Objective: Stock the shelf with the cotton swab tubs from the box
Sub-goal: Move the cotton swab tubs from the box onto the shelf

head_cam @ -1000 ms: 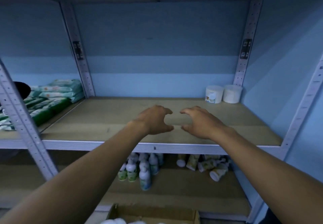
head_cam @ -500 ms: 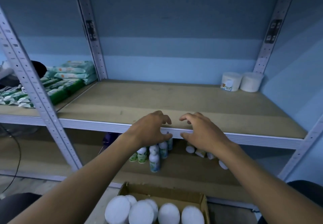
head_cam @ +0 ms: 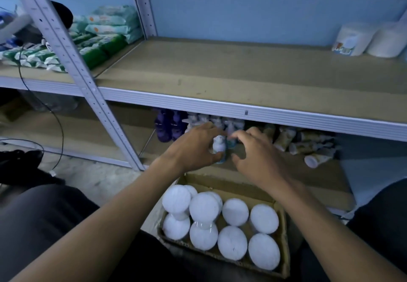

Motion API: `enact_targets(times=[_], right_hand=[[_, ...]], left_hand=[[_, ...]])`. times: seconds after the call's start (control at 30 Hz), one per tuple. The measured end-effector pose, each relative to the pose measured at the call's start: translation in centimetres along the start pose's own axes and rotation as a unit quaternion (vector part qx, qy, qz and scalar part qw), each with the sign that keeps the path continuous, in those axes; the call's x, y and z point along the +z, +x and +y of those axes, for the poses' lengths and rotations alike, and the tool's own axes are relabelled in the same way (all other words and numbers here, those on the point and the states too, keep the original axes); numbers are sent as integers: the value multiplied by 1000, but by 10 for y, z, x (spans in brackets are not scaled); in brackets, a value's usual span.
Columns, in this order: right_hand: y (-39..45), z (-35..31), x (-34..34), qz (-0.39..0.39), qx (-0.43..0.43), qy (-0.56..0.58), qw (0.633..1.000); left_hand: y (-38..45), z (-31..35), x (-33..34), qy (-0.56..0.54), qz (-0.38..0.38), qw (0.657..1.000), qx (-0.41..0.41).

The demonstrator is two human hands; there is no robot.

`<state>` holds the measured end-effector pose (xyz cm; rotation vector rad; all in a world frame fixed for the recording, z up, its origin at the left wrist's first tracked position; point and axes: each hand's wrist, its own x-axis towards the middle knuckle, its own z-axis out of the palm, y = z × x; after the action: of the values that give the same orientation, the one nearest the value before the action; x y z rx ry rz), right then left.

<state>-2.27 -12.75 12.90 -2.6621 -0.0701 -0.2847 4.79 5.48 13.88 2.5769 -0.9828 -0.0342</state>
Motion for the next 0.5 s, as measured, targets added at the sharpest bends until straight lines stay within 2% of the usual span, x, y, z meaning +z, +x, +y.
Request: enact_targets(times=[0.17,0.37,0.5], right_hand=[[-6,1,40,-108,21,5,994],[-8,-1,77,-179,25,22,983],[-7,-3,95,-211,30,15,977]], left_hand=[[-23,-24,21,-6,-58,996,-70],[-49,-49,50,-5,-129,980,-152],[-60,-63,67,-11,-182,967,-178]])
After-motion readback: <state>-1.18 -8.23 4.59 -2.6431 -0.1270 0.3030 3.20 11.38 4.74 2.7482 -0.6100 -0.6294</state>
